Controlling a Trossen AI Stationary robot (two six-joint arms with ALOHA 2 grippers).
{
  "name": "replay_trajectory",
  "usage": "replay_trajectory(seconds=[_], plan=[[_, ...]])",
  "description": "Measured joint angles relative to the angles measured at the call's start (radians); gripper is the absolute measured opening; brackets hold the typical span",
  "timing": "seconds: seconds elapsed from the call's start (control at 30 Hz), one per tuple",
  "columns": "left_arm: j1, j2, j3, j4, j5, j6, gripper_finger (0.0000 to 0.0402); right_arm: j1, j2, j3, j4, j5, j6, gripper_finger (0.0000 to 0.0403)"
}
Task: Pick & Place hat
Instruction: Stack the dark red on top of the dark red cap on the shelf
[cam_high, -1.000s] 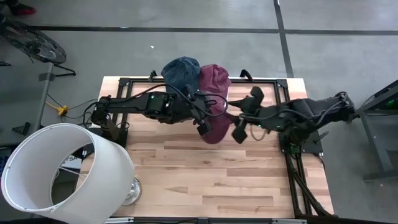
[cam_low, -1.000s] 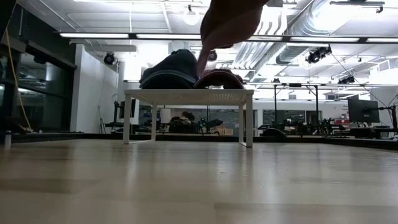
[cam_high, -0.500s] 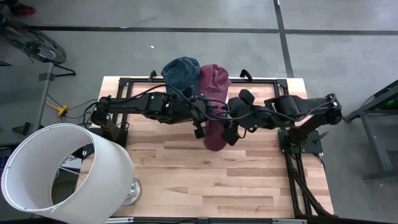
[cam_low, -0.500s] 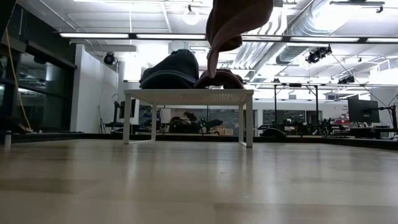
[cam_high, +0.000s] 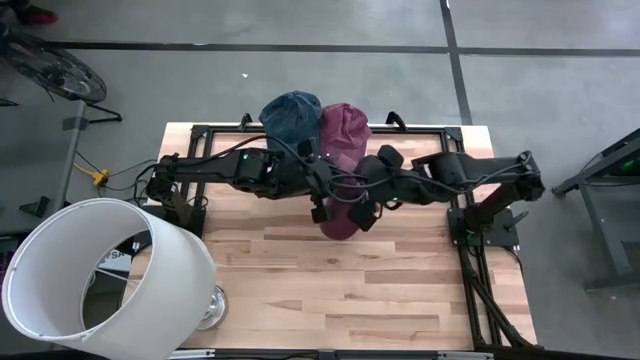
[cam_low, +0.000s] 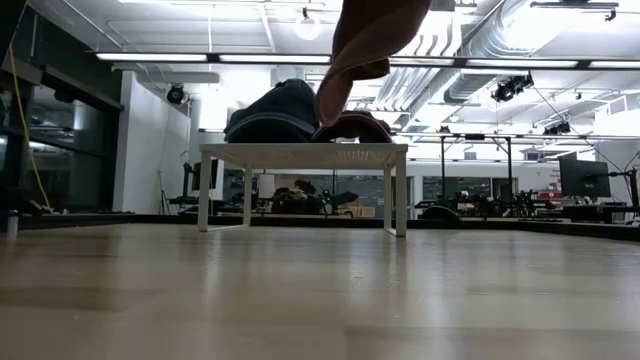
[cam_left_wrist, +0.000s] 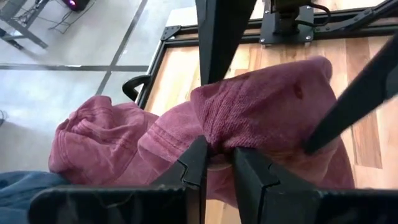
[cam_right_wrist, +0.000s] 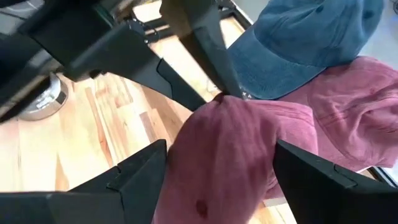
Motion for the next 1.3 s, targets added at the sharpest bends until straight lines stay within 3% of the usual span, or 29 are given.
replay_trajectory(seconds=[0.4,0.57,0.9,1.2,1.3], plan=[[0.000,0.000,0.000,0.000,0.050,0.019,0.0043,-0.065,0.033,0.000,0.007,-0.054,-0.001,0.0278],[0.000,0.000,0.000,0.002,0.064,0.019,0.0043,-0.084,0.033,0.000,0.007,-0.077,-0.034,0.0259],[0.001,0.000,0.000,0.021,0.063,0.018,0.0043,-0.108,0.033,0.000,0.008,-0.088,-0.074,0.0160],[0.001,0.000,0.000,0.021,0.062,0.015,0.0043,-0.108,0.034,-0.001,0.010,-0.131,-0.101,0.0018],[0.001,0.000,0.000,0.025,0.062,0.015,0.0043,-0.108,0.034,-0.001,0.011,-0.135,-0.106,0.0015]])
